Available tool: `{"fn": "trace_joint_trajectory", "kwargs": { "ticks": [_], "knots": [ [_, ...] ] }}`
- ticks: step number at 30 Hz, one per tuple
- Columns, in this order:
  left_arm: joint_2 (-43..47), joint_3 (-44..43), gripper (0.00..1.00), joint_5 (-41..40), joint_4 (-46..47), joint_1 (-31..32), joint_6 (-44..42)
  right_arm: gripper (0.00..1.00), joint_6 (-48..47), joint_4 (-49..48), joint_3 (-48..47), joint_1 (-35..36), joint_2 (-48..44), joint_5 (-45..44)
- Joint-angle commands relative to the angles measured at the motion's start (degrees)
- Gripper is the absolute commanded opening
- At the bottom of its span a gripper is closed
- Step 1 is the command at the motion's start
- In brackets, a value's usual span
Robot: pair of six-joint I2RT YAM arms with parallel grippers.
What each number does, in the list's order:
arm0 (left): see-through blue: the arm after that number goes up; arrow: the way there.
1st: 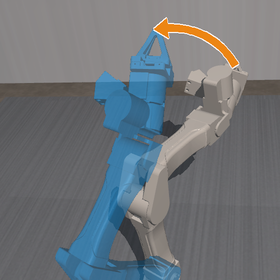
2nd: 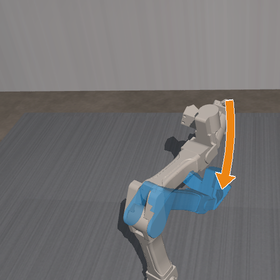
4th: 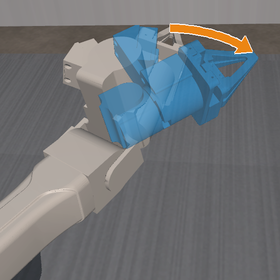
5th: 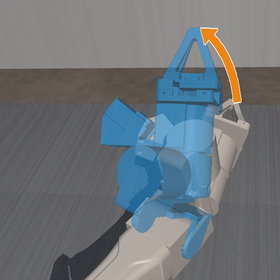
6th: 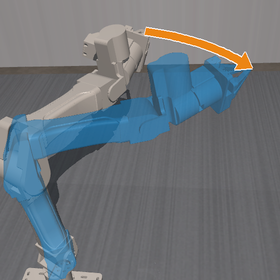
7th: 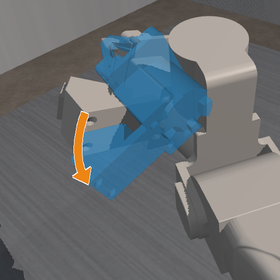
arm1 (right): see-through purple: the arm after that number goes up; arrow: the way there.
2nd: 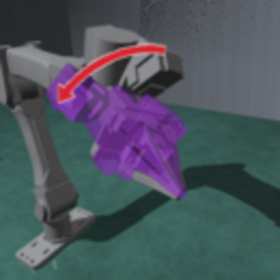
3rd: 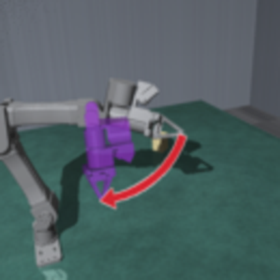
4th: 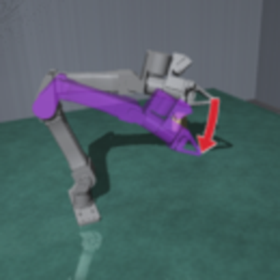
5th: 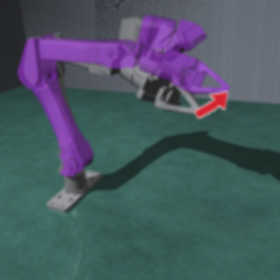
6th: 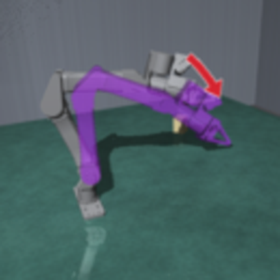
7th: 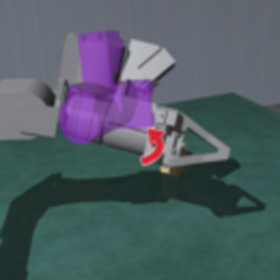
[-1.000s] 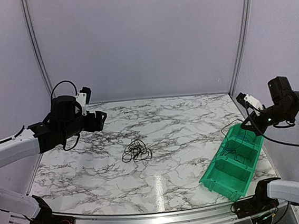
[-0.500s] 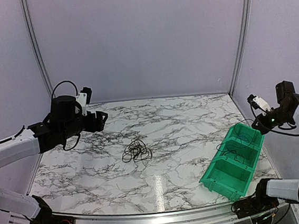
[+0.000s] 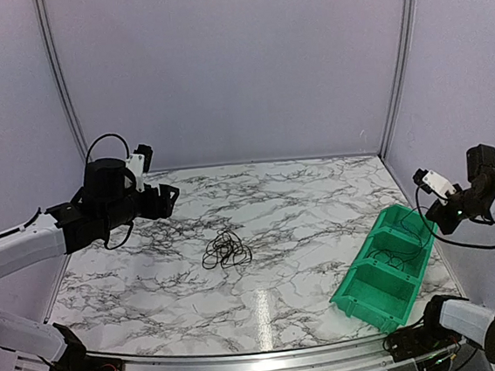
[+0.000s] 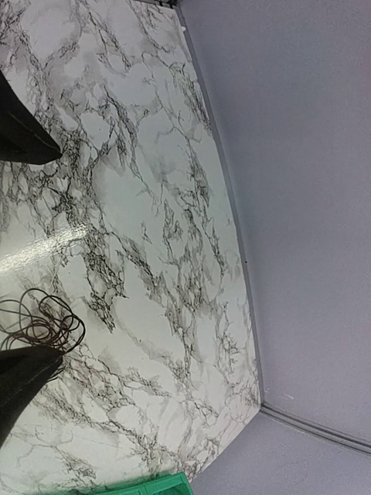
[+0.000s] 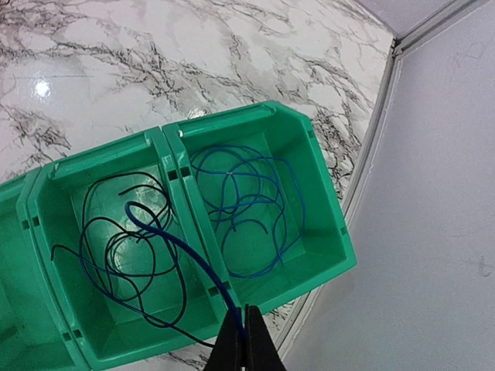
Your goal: Untangle the cables
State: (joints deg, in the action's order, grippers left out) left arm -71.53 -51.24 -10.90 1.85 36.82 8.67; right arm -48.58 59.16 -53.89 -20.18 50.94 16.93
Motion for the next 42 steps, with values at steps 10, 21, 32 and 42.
{"fn": "trace_joint_trajectory", "kwargs": {
  "ticks": [10,21,32,42],
  "knots": [
    [0.32,-0.08,0.84,0.61,1.3,0.27,0.15,0.0,-7.71,5.79,2.57,2.29,4.18,2.37],
    [0.68,-0.22,0.84,1.13,1.31,0.27,0.45,0.0,-1.74,0.32,8.43,10.12,9.27,-1.22],
    [0.38,-0.27,0.84,1.86,1.32,0.27,0.53,0.0,0.08,-4.14,10.91,12.39,11.99,-4.58],
    [-0.43,-0.18,0.84,2.03,1.31,0.27,0.85,0.0,3.47,-8.66,12.14,22.36,17.08,-10.53]
  ]
}}
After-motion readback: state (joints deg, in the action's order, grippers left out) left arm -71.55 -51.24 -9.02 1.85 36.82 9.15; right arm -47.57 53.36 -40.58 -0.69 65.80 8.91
